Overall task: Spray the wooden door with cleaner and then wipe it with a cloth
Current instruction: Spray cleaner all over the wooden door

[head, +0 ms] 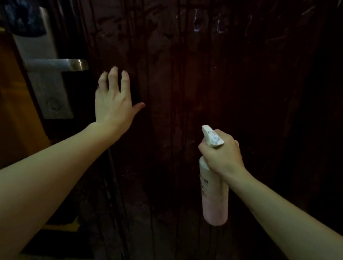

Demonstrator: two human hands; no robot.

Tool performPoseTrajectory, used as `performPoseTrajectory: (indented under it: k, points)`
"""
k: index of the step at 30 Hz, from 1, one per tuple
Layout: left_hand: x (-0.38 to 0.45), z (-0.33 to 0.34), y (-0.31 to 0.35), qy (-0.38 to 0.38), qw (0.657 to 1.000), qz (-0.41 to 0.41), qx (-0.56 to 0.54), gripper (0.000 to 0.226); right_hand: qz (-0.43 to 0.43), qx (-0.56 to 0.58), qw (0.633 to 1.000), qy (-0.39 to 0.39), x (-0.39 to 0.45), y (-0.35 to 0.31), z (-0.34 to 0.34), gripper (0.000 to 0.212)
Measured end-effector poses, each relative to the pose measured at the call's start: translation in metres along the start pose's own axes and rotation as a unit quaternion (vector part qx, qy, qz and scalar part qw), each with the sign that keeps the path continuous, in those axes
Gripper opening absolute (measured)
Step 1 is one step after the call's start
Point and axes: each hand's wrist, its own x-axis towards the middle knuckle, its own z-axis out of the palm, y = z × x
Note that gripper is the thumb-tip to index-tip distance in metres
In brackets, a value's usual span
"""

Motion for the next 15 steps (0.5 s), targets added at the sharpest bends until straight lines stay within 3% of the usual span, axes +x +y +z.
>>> performPoseTrajectory:
  k: [4,7,11,15]
  points:
    - [-0.009,0.005,-0.016,0.022,0.998,0.038,-0.049,0.093,-0.007,0.047,0.998,-0.036,-0.007,0.0,0.012,0.003]
    - [-0.023,0.009,-0.037,0.001,0.997,0.072,-0.019,0.103,-0.024,0.057,0.997,-0.052,-0.016,0.001,0.027,0.003]
    - [-0.046,0.019,-0.06,-0.056,0.99,0.118,0.058,0.123,-0.067,0.033,0.997,-0.036,-0.025,0.001,0.048,0.014]
    - [-0.063,0.027,-0.069,-0.037,0.989,0.121,0.076,0.137,-0.091,0.032,0.995,-0.02,-0.033,0.006,0.064,0.022]
